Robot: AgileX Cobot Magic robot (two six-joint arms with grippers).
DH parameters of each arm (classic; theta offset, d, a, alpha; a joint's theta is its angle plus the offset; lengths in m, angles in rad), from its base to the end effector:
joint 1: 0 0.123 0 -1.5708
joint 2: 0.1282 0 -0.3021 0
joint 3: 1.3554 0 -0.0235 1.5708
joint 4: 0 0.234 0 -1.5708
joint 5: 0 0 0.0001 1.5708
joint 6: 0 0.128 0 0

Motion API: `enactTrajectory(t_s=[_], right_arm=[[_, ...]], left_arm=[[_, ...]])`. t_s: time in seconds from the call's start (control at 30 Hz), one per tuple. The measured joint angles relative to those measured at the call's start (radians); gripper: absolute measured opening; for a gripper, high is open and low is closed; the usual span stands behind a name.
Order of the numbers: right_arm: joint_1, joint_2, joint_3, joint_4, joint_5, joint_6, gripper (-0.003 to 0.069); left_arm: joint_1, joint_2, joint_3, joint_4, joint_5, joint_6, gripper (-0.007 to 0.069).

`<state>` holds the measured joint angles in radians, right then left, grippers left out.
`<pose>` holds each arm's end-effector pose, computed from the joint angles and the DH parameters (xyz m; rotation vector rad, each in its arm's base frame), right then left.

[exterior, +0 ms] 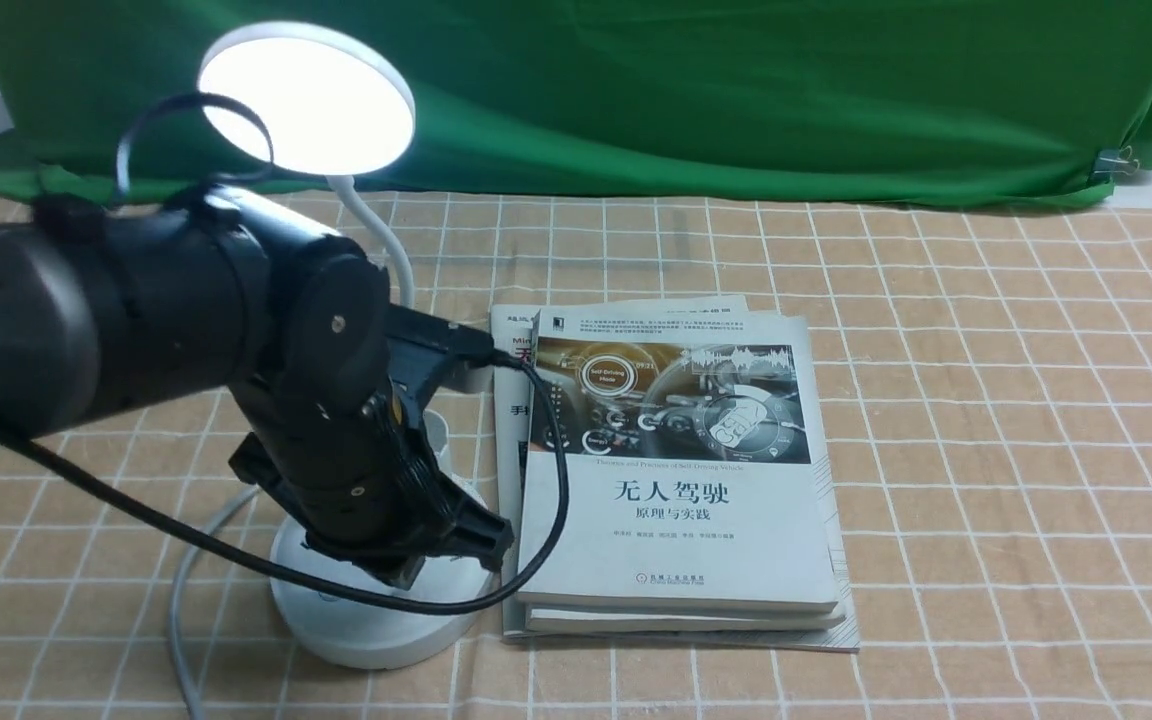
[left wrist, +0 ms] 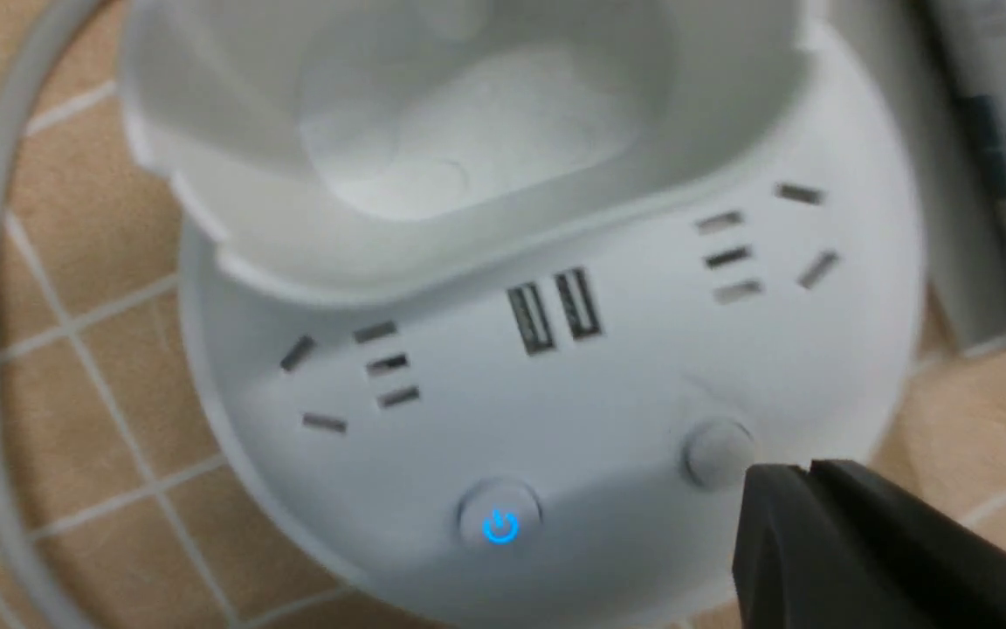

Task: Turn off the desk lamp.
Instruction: Use the left arm to press the button switch on the lamp holder

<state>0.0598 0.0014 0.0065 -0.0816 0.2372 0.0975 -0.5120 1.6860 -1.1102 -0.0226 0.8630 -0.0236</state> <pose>0.0583 0.0010 0.1839 -0.0218 1.7279 0.0410 0.2763 -0.1578 0.2022 0.6909 2.8506 -0.1120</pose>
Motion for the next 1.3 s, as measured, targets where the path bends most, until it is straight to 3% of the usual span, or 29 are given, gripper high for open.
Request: enactTrajectory(t_s=[0.37, 0.93, 1.3], right_arm=[[0.0, 0.0, 0.0, 0.0, 0.0, 0.0, 0.0242], [0.0, 0.0, 0.0, 0.0, 0.0, 0.0, 0.0242], [0.0, 0.0, 0.0, 0.0, 0.0, 0.0, 0.0242]], left_arm=[[0.0, 0.067, -0.003, -0.021, -0.012, 0.015, 0.0006], [0.0, -0.109, 0.014, -0.06, 0.002, 0.012, 0.0006], [0.001, -0.017, 0.109, -0.013, -0.15, 0.009, 0.0006]])
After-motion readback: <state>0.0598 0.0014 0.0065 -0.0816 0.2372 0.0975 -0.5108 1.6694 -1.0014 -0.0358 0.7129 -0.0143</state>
